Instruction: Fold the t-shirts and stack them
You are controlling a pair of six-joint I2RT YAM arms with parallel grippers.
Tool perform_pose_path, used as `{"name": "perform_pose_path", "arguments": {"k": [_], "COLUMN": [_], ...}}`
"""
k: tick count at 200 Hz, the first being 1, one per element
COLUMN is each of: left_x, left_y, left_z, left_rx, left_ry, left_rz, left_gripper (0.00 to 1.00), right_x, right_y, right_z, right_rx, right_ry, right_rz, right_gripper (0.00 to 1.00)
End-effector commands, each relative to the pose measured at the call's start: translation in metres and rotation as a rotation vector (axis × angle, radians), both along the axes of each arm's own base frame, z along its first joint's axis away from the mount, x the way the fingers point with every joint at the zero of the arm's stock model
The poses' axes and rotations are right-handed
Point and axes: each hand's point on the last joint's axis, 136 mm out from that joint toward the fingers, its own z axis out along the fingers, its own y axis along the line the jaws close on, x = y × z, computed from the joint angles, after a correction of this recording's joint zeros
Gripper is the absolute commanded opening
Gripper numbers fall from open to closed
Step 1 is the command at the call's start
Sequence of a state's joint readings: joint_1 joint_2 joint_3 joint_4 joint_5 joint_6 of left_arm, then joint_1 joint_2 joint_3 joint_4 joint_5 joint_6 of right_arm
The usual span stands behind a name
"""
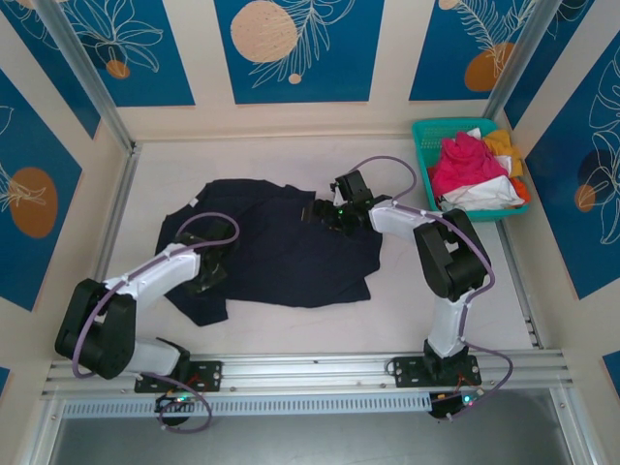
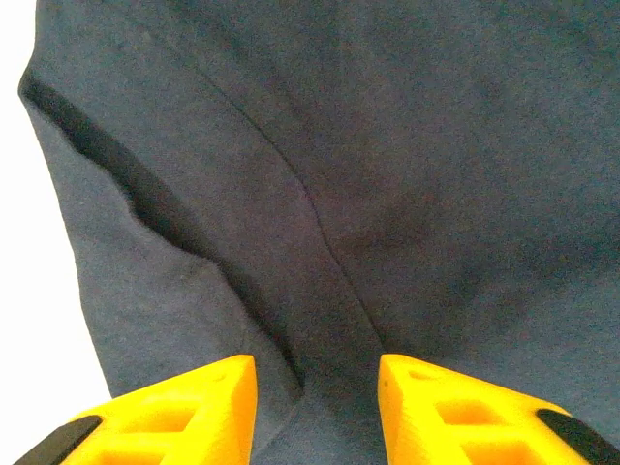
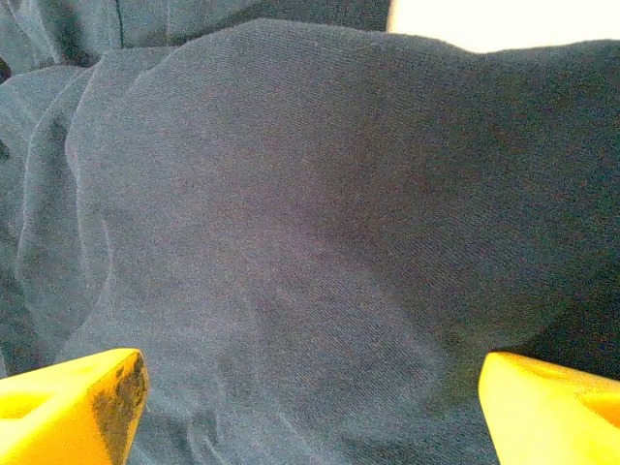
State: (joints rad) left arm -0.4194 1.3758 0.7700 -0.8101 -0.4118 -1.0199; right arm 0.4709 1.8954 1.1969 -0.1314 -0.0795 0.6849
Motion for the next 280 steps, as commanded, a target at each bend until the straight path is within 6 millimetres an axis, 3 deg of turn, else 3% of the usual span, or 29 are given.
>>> {"name": "perform_pose_path", "arguments": {"k": [1,47,88,108,140,178,235,280], "left_x": [-0.015,-0.016,0.01,0.017,0.02,0.024,0.019,0.011], "left_y": [0.011,0.013,0.005,0.008,0.011,-0.008,-0.032,-0.023], "left_z": [0.001,-0.003,0.025,0.035,0.03,0.019,-0.007,-0.021], "left_rx": [0.021,0.011,-0.003,0.007,-0.031,-0.154,-0.259,-0.203], "left_ry": [0.028,0.032,-0.052,-0.069,-0.061,-0.021,0.071,0.112], "left_rz": [0.033,0.04,0.002,-0.003,0.012,0.07,0.121,0.136], "left_gripper": [0.4,0.43,0.57,0.59,0.6,0.57,0.4,0.36], "right_x": [0.006,0.022,0.041,0.052,0.07,0.075,0.074,0.077], "right_y": [0.001,-0.024,-0.061,-0.082,-0.111,-0.109,-0.097,-0.095], "right_z": [0.005,-0.028,-0.046,-0.051,-0.048,-0.043,-0.05,-0.047], "right_rx": [0.013,-0.041,-0.1,-0.123,-0.109,-0.086,-0.054,-0.048], "right_ry": [-0.001,0.093,0.159,0.168,0.16,0.145,0.16,0.153], "right_rz": [0.0,-0.093,-0.234,-0.305,-0.382,-0.373,-0.351,-0.346], "right_gripper": [0.89,0.86,0.85,0.85,0.85,0.85,0.85,0.85]}}
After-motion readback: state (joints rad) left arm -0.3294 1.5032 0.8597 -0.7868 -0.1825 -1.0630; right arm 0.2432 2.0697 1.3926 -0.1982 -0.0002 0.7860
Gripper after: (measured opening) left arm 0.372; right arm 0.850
